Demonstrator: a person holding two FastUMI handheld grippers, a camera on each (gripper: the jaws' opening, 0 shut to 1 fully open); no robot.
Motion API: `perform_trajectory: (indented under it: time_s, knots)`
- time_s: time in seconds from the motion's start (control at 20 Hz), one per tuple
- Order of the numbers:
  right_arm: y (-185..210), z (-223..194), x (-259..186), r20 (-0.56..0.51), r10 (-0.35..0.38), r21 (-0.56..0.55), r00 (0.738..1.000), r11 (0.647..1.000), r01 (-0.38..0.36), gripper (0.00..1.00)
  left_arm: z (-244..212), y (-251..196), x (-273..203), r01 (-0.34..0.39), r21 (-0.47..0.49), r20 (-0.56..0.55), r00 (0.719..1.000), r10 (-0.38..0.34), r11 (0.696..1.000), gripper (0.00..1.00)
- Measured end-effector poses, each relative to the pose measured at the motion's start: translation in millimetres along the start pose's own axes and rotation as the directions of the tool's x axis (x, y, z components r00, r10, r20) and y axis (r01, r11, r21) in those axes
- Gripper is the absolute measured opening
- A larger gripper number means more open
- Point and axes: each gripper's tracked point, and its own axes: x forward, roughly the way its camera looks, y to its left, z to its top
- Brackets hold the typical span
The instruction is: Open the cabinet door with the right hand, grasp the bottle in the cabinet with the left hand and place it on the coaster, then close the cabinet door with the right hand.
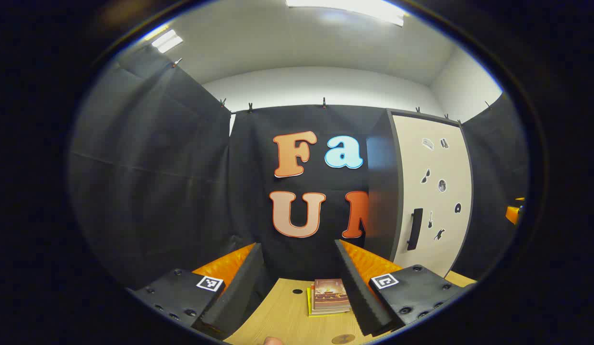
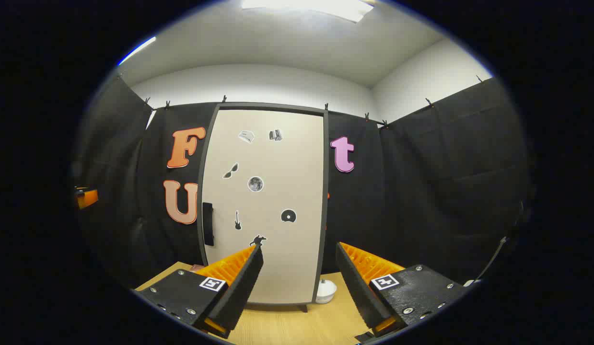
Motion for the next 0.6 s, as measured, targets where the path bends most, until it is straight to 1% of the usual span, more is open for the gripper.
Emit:
perform_trajectory:
  time_s: [0.2,0.4,0.6]
  knots:
    - [-1,4,-4,-0.007,-0.009,0.026,1.0,1.0,0.009,0.95,10,-4,-1,0.029,-0.006,0.021,0.999,-0.029,1.0,0.96]
    - [-2,10,-4,-0.005,-0.031,0.01,0.999,0.999,0.031,0.94,15,3,2,0.026,0.008,0.036,0.999,-0.026,1.0,0.96]
    - [4,10,-2,-0.011,-0.032,0.002,0.999,0.999,0.032,0.95,17,4,5,0.033,0.009,0.042,0.999,-0.034,0.999,0.96]
